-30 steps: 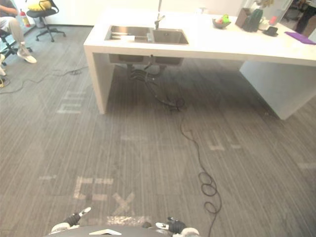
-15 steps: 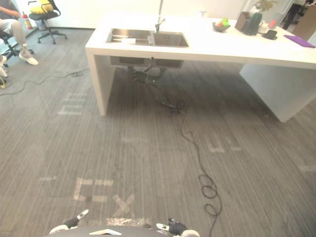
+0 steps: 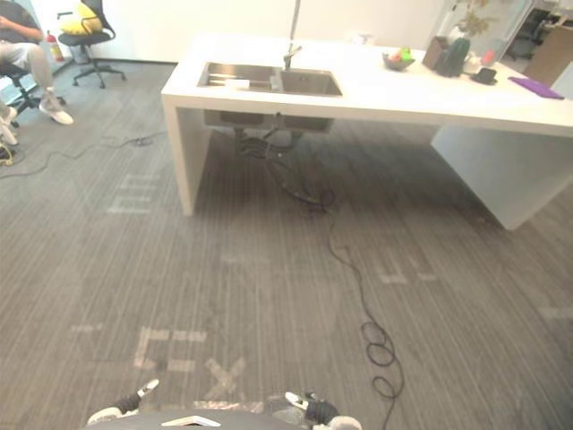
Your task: Walk over to the sink, pick up the cup, carry it to the dishwasher, place the cup inside the dishwasher, then close the dishwasher door
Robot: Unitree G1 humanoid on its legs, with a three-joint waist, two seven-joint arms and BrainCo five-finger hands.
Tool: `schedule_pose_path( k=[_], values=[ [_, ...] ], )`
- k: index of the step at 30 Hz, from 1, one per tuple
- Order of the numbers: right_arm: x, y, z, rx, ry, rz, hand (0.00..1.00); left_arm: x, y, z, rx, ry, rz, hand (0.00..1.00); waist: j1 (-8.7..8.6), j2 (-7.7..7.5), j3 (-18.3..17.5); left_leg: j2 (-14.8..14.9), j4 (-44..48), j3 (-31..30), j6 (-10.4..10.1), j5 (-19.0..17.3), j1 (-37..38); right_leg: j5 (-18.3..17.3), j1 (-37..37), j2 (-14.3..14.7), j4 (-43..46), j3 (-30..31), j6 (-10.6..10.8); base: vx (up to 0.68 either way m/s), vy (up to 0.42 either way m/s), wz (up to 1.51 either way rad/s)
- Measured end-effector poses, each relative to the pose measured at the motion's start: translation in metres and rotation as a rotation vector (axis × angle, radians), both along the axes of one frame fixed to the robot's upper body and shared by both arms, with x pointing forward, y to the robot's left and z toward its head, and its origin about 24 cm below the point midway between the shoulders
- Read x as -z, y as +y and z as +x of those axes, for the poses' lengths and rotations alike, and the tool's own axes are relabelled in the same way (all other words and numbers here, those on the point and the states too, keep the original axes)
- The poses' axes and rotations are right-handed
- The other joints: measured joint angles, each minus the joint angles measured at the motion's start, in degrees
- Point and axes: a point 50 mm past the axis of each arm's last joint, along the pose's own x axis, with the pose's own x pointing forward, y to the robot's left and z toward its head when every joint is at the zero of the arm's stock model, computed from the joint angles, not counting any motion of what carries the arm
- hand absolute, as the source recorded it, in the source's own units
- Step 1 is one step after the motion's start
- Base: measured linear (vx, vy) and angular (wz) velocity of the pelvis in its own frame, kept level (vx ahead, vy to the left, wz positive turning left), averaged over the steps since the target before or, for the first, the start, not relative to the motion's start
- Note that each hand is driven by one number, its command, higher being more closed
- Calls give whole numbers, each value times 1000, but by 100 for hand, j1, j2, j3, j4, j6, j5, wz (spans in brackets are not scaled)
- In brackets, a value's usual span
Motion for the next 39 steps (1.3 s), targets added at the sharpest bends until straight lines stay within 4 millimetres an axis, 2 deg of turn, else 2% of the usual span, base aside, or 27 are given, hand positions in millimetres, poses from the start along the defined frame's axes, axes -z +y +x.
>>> schedule_pose_path(
  k=[2,4,5,6,8,9,10,11,12,13,14,15,17,19,21,24,25,26,27,28,29,30,33,36,37,38,39],
  values=[
    [1,-3,-5,102,-5,0,0,-1,0,5,-12,-8,-4,0,-31,34,29,155,4,15,-57,-82,48,-193,-253,-43,-149,-182,-22,-80,1,-5],
    [0,-4,-6,120,-17,-5,0,0,-1,5,-29,4,-13,0,-76,100,87,326,39,14,-137,-139,63,-69,-331,59,-874,-227,-3,-109,-2,-10],
    [-1,-8,-6,146,-33,-12,0,0,-2,7,-41,2,-21,0,-112,161,209,490,166,-26,-223,-246,34,265,-344,198,-1649,-157,47,-192,-23,-15],
    [-1,-8,-7,169,-46,-12,0,-1,-2,11,-57,-3,-26,0,-137,187,339,641,450,-53,-367,-475,-13,840,-335,327,-2701,40,208,-166,-39,-13],
    [1,-5,-16,197,-34,-3,0,-1,-1,13,-84,-12,-27,0,-132,99,420,669,766,-65,-498,-817,-15,1051,-337,249,-3106,177,260,31,-138,2],
    [3,-3,-28,197,-7,-1,0,-1,-1,13,-120,-17,-35,0,-128,76,431,704,1182,-165,-606,-1250,68,1013,-323,85,-2809,276,186,211,-204,22],
    [3,-3,-31,195,4,-2,0,-1,-2,12,-127,-18,-37,0,-130,85,428,722,1254,-196,-624,-1323,85,988,-315,66,-2697,288,149,439,-285,46],
    [5,1,-46,200,44,6,0,-1,-2,10,-147,-23,-35,0,-138,96,411,802,1437,-264,-729,-1613,218,776,-270,36,-2188,327,35,416,-278,32],
    [6,3,-50,204,57,12,0,-1,-2,8,-161,-25,-35,0,-123,149,419,901,1460,-259,-798,-1727,329,908,-284,91,-1947,318,60,632,-393,34],
    [5,-4,-56,191,71,12,0,2,-7,-1,-190,-5,-44,0,-129,303,327,1190,1515,-255,-788,-1886,486,746,-351,333,-1505,234,-25,644,-359,10],
    [4,-13,-59,154,92,-12,0,3,-12,-6,-225,3,-54,0,-122,545,234,1419,2284,-287,-946,-1783,243,462,-327,531,-1353,137,-155,640,-332,9],
    [4,-13,-59,142,100,-6,0,3,-12,-4,-240,-4,-55,0,-123,546,230,1489,2868,-319,-1045,-1649,-46,358,-277,560,-1344,99,-199,602,-320,5],
    [3,-20,-56,134,118,-19,0,1,-10,2,-258,-33,-30,0,-104,564,342,1872,5273,-349,-1175,-871,-990,112,410,840,-1721,77,-402,592,-292,-2],
    [2,-23,-56,104,127,-31,0,0,-6,5,-237,-51,4,0,-63,608,410,2047,6477,-182,-1084,-1079,-1355,25,1186,1035,-2153,117,-553,465,-154,-21],
    [2,-23,-52,90,130,-33,0,-2,-9,10,-217,-70,16,0,-5,591,418,1980,6523,90,-1088,-1332,-1717,31,1724,1062,-2439,152,-521,134,-12,-31],
    [-1,-24,-24,67,59,-36,0,-6,-5,23,-177,-119,47,0,72,450,522,1436,4877,655,-1041,-1574,-2185,10,2312,842,-2801,347,-485,56,77,-36],
    [-3,-22,-14,59,28,-32,0,-7,-5,26,-146,-127,66,0,94,426,524,1131,3563,707,-948,-1268,-2239,-31,2404,746,-2888,364,-419,122,72,-35],
    [-3,-20,-10,52,12,-29,0,-8,-6,28,-128,-131,76,0,115,433,521,1006,2869,681,-922,-966,-2237,-88,2464,717,-2946,383,-350,25,156,-61],
    [-6,-21,-4,18,-4,-40,0,-9,-7,31,-91,-152,108,0,267,484,515,834,1802,420,-756,313,-2242,-357,2654,702,-3085,619,-150,-27,169,-51],
    [-6,-21,-4,13,-1,-41,0,-10,-6,32,-85,-156,114,0,281,491,515,810,1754,397,-638,495,-2197,-369,2679,702,-3105,665,-150,194,232,-47],
    [-5,-16,-3,-19,2,-35,0,-12,-4,36,-47,-174,150,0,281,444,504,704,1880,417,-398,338,-2212,-435,2706,649,-3110,748,-235,419,222,2],
    [-4,-12,0,-50,3,-29,0,-16,2,46,1,-210,204,0,251,283,499,685,2295,376,-274,77,-2440,-331,2676,596,-3094,821,-227,457,209,11],
    [-1,-8,-3,-69,45,-20,0,-21,1,57,70,-255,252,0,262,184,520,555,2347,396,-138,-68,-2276,-301,2673,454,-2755,809,-186,273,130,13],
    [0,-9,-9,-71,62,-21,0,-26,-2,64,107,-309,290,0,249,173,474,249,1916,416,-52,-215,-1581,-333,2448,216,-1389,874,-122,234,155,14],
    [0,-7,-10,-65,63,-16,0,-32,1,72,111,-353,321,0,266,128,367,120,1764,421,-48,-332,-1455,-302,2000,104,-320,913,174,207,115,5],
    [0,-5,-7,-49,47,-5,0,-38,6,80,123,-394,353,0,252,48,350,-24,1636,408,19,-405,-1242,35,1525,-68,651,962,512,229,115,7],
    [0,-3,-6,-40,39,4,0,-41,8,83,122,-412,364,0,234,-2,359,-106,1531,389,27,-435,-1078,336,1373,-171,1074,949,511,222,93,10]
  ],
)
